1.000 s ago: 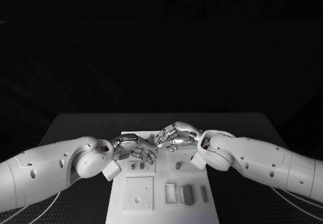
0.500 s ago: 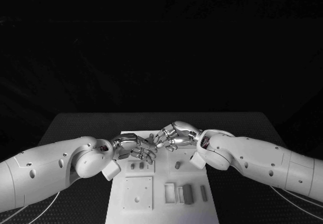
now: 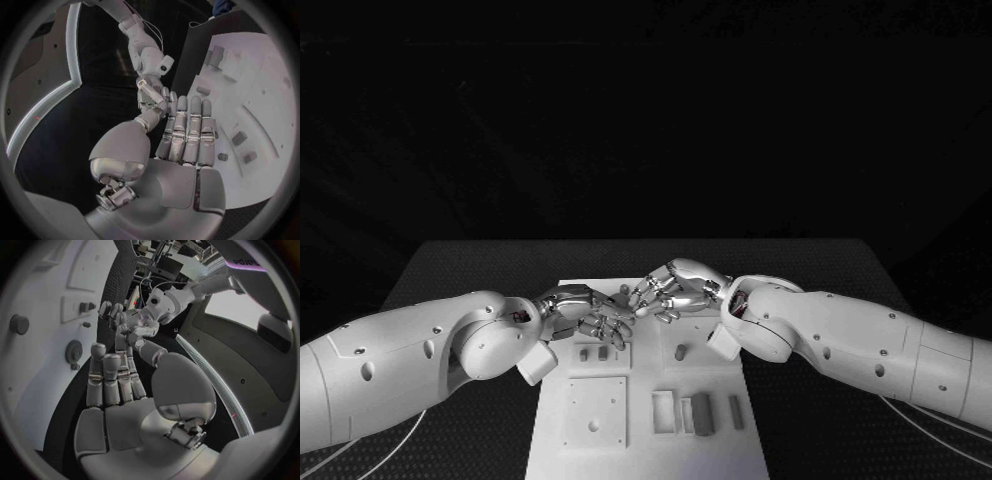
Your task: Assemble the parts on the task board
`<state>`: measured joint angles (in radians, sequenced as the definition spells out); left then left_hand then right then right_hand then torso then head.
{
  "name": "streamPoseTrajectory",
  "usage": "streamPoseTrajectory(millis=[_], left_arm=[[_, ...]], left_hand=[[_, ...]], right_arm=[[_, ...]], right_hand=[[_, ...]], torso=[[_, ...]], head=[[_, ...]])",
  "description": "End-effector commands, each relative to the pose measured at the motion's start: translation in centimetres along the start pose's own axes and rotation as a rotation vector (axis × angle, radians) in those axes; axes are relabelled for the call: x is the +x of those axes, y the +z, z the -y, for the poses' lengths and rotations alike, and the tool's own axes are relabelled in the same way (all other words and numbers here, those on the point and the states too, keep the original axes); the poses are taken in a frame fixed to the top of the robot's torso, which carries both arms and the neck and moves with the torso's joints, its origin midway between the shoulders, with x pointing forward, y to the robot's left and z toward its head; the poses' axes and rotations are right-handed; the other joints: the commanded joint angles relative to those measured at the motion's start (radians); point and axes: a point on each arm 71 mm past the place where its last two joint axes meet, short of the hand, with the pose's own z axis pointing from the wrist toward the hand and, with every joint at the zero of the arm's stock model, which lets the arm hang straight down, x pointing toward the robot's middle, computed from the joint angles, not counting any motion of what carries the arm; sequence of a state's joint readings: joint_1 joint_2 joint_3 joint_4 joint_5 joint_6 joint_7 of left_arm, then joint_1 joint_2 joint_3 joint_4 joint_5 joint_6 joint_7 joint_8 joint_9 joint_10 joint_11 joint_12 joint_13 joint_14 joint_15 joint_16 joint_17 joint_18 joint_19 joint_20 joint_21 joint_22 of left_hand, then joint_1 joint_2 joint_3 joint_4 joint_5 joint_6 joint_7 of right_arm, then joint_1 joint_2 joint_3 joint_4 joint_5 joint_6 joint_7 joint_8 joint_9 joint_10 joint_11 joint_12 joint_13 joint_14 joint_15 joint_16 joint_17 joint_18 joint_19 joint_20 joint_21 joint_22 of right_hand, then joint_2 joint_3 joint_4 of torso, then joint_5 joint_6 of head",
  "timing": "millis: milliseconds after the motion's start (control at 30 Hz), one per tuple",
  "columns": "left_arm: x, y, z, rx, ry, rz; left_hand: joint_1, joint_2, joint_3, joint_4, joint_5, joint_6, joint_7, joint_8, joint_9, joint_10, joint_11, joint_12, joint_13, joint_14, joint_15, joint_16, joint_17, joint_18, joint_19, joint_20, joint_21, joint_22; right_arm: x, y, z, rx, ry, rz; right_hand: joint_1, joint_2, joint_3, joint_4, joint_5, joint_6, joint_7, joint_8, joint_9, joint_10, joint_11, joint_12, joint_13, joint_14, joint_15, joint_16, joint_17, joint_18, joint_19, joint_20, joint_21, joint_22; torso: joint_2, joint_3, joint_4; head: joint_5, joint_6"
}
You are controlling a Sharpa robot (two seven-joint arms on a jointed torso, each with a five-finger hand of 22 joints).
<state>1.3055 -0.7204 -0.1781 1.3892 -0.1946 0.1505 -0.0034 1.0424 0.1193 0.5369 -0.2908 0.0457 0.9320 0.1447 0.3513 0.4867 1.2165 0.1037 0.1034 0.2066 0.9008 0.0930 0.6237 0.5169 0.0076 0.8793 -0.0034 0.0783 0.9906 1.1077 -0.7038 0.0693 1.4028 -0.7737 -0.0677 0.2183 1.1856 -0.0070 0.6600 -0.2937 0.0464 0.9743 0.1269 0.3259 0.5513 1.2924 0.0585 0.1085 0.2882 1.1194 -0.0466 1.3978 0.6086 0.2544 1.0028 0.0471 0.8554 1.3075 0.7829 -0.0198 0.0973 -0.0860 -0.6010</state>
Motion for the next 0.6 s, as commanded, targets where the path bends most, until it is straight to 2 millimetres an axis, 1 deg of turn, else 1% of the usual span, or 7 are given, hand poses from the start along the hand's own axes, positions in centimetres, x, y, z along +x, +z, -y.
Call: streamPoseTrajectory(millis=[33,233,267,333,433,533,600], left_arm=[[-0.40,-0.16,-0.02,-0.001,-0.016,0.033],[-0.34,-0.22,-0.19,-0.024,-0.016,0.032],[-0.30,-0.22,-0.21,-0.026,-0.016,0.030],[-0.25,-0.26,-0.27,-0.034,-0.017,0.027],[-0.36,-0.37,-0.37,-0.041,-0.017,0.028],[-0.64,-0.63,-0.48,-0.042,-0.019,0.038],[-0.95,-0.90,-0.58,-0.041,-0.021,0.049]], left_hand=[[-0.006,-0.028,-0.005,-0.001,0.003,-0.011,0.004,-0.009,-0.001,-0.007,0.006,-0.008,0.000,-0.002,0.006,-0.007,0.001,-0.003,-0.002,0.002,-0.003,0.001],[-0.029,-0.080,-0.041,0.000,0.003,-0.022,0.011,-0.014,-0.002,-0.017,0.011,-0.014,0.000,-0.009,0.011,-0.013,0.004,-0.004,-0.009,0.006,-0.006,0.002],[-0.037,-0.097,-0.055,0.000,0.003,-0.026,0.012,-0.017,-0.002,-0.023,0.013,-0.017,-0.001,-0.012,0.012,-0.015,0.004,-0.004,-0.013,0.007,-0.007,0.002],[-0.047,-0.113,-0.072,-0.001,0.003,-0.030,0.014,-0.019,-0.002,-0.026,0.015,-0.019,-0.001,-0.016,0.013,-0.017,0.005,-0.004,-0.016,0.008,-0.008,0.002],[-0.074,-0.158,-0.119,-0.002,0.003,-0.042,0.019,-0.025,-0.004,-0.040,0.020,-0.026,-0.003,-0.028,0.018,-0.025,0.005,-0.004,-0.028,0.012,-0.012,0.000],[-0.075,-0.175,-0.159,-0.002,0.003,-0.064,0.027,-0.037,-0.007,-0.050,0.023,-0.030,-0.004,-0.036,0.020,-0.031,0.006,0.000,-0.038,0.015,-0.012,-0.003],[-0.076,-0.178,-0.185,-0.001,0.003,-0.087,0.037,-0.048,-0.011,-0.052,0.024,-0.030,-0.003,-0.038,0.022,-0.033,0.009,0.003,-0.040,0.017,-0.011,-0.006]], right_arm=[[-0.12,-0.08,0.09,0.001,-0.019,0.007],[-0.27,-0.12,0.11,0.002,-0.025,0.023],[-0.29,-0.14,0.12,0.002,-0.025,0.024],[-0.32,-0.15,0.12,0.003,-0.026,0.029],[-0.37,-0.15,0.13,0.004,-0.029,0.035],[-0.51,-0.18,0.24,0.008,-0.036,0.042],[-0.65,-0.22,0.35,0.012,-0.046,0.048]], right_hand=[[0.002,0.011,0.007,-0.001,0.002,0.007,0.001,0.006,0.001,0.005,-0.002,0.005,0.002,0.001,-0.007,-0.002,-0.001,0.007,0.000,-0.008,0.002,0.015],[0.001,0.008,0.007,-0.001,0.002,0.010,-0.001,0.009,0.006,0.009,-0.004,0.007,0.007,0.003,-0.009,-0.002,-0.001,0.007,0.003,-0.009,0.003,0.015],[0.000,0.007,0.007,-0.001,0.002,0.010,-0.001,0.010,0.007,0.010,-0.004,0.007,0.008,0.004,-0.010,-0.002,-0.001,0.007,0.003,-0.009,0.003,0.015],[0.000,0.007,0.008,-0.001,0.002,0.010,-0.001,0.010,0.007,0.010,-0.004,0.007,0.008,0.004,-0.010,-0.002,-0.001,0.007,0.004,-0.009,0.003,0.015],[0.000,0.007,0.008,-0.001,0.002,0.010,-0.001,0.011,0.008,0.010,-0.005,0.007,0.009,0.005,-0.010,-0.002,-0.001,0.007,0.005,-0.009,0.003,0.015],[0.000,0.007,0.008,-0.001,0.002,0.010,-0.001,0.011,0.009,0.011,-0.005,0.007,0.010,0.005,-0.010,-0.001,-0.001,0.007,0.005,-0.010,0.003,0.015],[0.000,0.006,0.008,-0.001,0.002,0.011,-0.001,0.011,0.009,0.011,-0.005,0.007,0.011,0.006,-0.011,-0.001,-0.001,0.007,0.006,-0.010,0.004,0.015]], torso=[[0.000,-0.0002,0.0003],[0.000,-0.0002,0.0007],[0.000,-0.0002,0.0007],[0.000,-0.0003,0.0011],[0.000,-0.0003,0.0016],[0.000,-0.0006,0.0014],[0.000,-0.0007,0.0010]], head=[[0.000,0.001],[-0.002,0.002],[-0.002,0.002],[-0.002,0.001],[-0.002,0.000],[-0.002,-0.001],[-0.001,-0.001]])
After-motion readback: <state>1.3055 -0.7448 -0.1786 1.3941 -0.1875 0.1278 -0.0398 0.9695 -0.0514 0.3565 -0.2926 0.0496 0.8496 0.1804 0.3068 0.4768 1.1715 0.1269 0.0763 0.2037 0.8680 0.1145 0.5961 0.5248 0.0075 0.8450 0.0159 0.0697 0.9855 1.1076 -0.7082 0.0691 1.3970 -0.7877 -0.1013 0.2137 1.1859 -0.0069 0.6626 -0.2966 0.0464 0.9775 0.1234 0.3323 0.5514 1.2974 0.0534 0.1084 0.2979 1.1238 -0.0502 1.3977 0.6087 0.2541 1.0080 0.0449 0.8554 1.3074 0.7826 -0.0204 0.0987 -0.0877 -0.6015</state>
